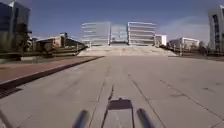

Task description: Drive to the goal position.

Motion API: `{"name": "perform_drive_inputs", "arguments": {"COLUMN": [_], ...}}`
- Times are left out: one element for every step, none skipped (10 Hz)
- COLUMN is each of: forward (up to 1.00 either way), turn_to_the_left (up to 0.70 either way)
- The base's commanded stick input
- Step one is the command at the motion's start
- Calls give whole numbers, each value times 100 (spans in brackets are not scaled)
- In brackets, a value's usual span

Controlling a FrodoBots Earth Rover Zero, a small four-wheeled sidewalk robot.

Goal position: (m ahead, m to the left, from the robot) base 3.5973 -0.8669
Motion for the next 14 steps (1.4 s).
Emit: {"name": "perform_drive_inputs", "arguments": {"forward": [70,70,70,70,70,70,70,70,70,70,70,70,70,70], "turn_to_the_left": [-14,-14,-14,-14,-14,-14,-14,-14,-14,-14,-14,-14,-14,-14]}}
